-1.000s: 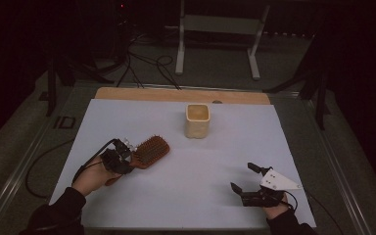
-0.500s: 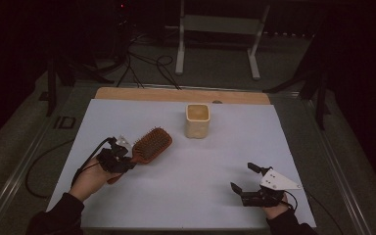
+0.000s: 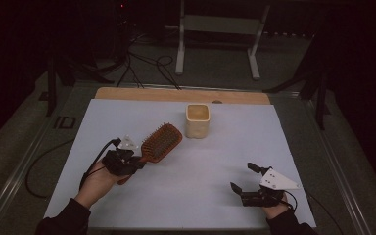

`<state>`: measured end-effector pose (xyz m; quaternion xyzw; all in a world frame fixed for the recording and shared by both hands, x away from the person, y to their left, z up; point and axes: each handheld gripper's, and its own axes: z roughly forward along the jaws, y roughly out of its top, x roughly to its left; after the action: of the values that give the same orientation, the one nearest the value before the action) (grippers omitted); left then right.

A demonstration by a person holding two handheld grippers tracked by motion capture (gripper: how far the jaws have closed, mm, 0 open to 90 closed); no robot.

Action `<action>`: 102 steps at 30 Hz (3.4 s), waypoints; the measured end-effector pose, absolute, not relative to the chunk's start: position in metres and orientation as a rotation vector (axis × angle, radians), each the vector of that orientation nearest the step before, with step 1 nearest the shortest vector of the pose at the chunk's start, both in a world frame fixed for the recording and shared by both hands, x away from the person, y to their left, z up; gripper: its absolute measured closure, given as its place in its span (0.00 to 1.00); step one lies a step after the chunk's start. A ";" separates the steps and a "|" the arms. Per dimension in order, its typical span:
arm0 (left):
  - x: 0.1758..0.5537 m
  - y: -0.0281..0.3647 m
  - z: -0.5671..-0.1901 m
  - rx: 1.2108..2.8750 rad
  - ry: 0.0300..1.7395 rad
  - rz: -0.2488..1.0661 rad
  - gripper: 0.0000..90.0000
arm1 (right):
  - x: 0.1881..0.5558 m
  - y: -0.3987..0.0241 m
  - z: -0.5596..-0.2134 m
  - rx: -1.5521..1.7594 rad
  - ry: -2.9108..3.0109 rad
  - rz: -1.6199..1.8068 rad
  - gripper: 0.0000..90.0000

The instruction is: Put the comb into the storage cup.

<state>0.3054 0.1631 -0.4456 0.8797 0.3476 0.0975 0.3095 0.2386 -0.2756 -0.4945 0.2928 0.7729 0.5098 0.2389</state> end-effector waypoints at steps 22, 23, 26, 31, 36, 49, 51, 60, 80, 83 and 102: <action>0.291 0.128 -0.438 2.196 0.847 0.350 0.81 | 0.240 -0.276 -0.495 0.827 2.108 1.390 0.11; 0.290 0.127 -0.438 2.190 0.847 0.351 0.81 | 0.240 -0.276 -0.495 0.827 2.108 1.388 0.11; 0.287 0.123 -0.441 2.172 0.842 0.359 0.81 | 0.240 -0.276 -0.495 0.837 2.107 1.385 0.11; 0.285 0.117 -0.451 2.153 0.871 0.330 0.81 | 0.240 -0.276 -0.494 0.842 2.106 1.376 0.11; 0.280 0.115 -0.460 2.123 0.868 0.328 0.81 | 0.239 -0.275 -0.492 0.860 2.097 1.374 0.11; 0.265 0.114 -0.473 2.107 0.788 0.394 0.81 | 0.239 -0.259 -0.444 0.885 2.044 1.413 0.11; 0.264 0.115 -0.475 2.105 0.792 0.394 0.81 | 0.239 -0.255 -0.434 0.868 2.042 1.435 0.11; 0.258 0.116 -0.473 2.066 0.754 0.413 0.81 | 0.249 -0.239 -0.393 0.835 2.051 1.504 0.11; 0.248 0.111 -0.463 2.027 0.666 0.462 0.81 | 0.302 -0.203 -0.388 1.185 2.041 1.857 0.10; 0.247 0.109 -0.462 2.035 0.655 0.466 0.81 | 0.311 -0.200 -0.396 1.287 2.041 1.912 0.10; 0.247 0.103 -0.462 2.026 0.663 0.485 0.81 | 0.317 -0.168 -0.423 1.472 2.125 2.101 0.10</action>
<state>0.2467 0.1026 -0.4623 0.8230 0.2691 0.1971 0.4597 0.3174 -0.1675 -0.4227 0.4400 0.6350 0.6278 -0.0944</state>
